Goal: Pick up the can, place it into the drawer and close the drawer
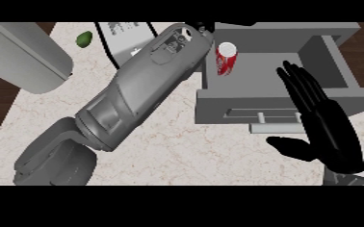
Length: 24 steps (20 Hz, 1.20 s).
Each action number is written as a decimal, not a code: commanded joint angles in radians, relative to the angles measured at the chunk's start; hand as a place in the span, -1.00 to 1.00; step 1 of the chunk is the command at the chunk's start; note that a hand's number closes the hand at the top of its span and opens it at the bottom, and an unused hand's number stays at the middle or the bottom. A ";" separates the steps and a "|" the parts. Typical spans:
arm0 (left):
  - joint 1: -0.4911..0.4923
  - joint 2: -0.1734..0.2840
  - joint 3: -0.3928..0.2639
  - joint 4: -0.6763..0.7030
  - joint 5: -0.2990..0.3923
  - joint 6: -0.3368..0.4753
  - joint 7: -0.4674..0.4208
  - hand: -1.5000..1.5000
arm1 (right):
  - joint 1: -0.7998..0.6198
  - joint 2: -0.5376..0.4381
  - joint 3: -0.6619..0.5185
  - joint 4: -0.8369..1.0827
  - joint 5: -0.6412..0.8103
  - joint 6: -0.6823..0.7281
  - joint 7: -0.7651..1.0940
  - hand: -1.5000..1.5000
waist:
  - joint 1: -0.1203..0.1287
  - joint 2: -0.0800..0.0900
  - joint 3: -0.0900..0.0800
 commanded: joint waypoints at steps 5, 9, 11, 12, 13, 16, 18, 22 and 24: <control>0.122 0.073 -0.015 -0.166 -0.055 0.000 0.062 -1.00 | -0.081 0.056 -0.039 0.283 0.084 -0.205 -0.064 -1.00 | 0.032 -0.012 0.000; 0.077 0.152 -0.043 -0.252 -0.096 0.029 0.220 -1.00 | -0.137 0.098 -0.023 0.421 0.142 -0.273 -0.057 -1.00 | 0.037 -0.015 0.000; 0.161 0.217 -0.049 -0.315 -0.096 -0.019 0.199 -1.00 | -0.186 0.071 -0.076 0.521 0.147 -0.292 -0.062 -1.00 | 0.056 -0.015 0.000; 0.136 0.234 -0.024 -0.299 -0.090 -0.040 0.195 -1.00 | -0.163 0.091 -0.062 0.599 0.161 -0.384 -0.125 -1.00 | 0.049 -0.008 0.001; 0.183 0.221 -0.053 -0.359 -0.107 -0.002 0.209 -1.00 | -0.196 0.102 -0.067 0.609 0.169 -0.380 -0.102 -1.00 | 0.057 -0.013 0.000; 0.165 0.292 -0.035 -0.377 -0.109 -0.047 0.253 -1.00 | -0.246 0.094 -0.088 0.706 0.188 -0.418 -0.121 -1.00 | 0.049 -0.007 0.001; 0.228 0.303 -0.061 -0.481 -0.117 -0.016 0.277 -1.00 | -0.293 0.081 -0.115 0.751 0.193 -0.424 -0.115 -1.00 | 0.072 -0.014 0.000; 0.221 0.322 -0.059 -0.489 -0.125 -0.020 0.325 -1.00 | -0.351 0.085 -0.133 0.887 0.245 -0.513 -0.128 -1.00 | 0.066 -0.006 0.001; 0.246 0.339 -0.063 -0.542 -0.130 -0.009 0.334 -1.00 | -0.420 0.100 -0.147 0.936 0.281 -0.521 -0.072 -1.00 | 0.081 -0.008 0.001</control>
